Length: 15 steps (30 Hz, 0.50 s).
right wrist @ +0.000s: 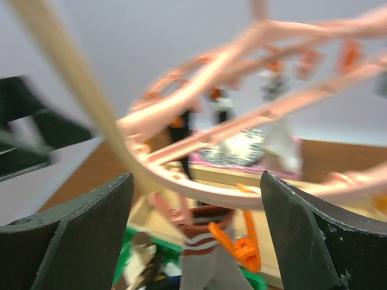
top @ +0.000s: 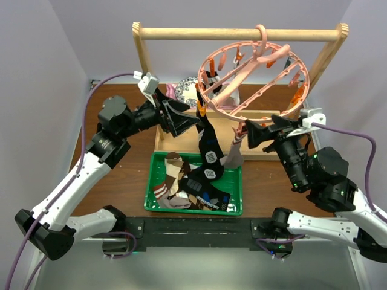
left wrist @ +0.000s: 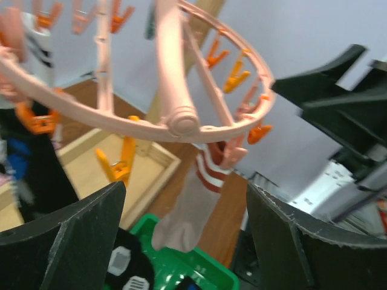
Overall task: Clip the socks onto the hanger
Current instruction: Open the clamp at the hanger.
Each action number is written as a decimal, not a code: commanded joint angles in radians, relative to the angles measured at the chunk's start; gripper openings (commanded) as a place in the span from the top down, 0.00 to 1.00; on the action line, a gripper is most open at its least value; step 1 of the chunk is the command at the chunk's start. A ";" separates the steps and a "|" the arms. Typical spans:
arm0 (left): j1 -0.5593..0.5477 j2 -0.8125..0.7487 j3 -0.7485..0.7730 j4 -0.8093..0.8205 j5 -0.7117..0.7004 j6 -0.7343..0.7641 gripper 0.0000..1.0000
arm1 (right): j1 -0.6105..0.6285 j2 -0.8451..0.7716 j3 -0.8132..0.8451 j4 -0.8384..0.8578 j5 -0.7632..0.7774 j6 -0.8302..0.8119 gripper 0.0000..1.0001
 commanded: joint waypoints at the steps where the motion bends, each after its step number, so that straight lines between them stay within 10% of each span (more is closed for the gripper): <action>1: -0.021 0.022 -0.019 0.193 0.220 -0.134 0.15 | 0.002 -0.061 -0.065 0.001 0.434 -0.027 0.13; 15: -0.202 0.187 0.068 0.204 0.218 -0.127 0.15 | 0.000 -0.046 -0.138 0.253 0.457 -0.237 0.15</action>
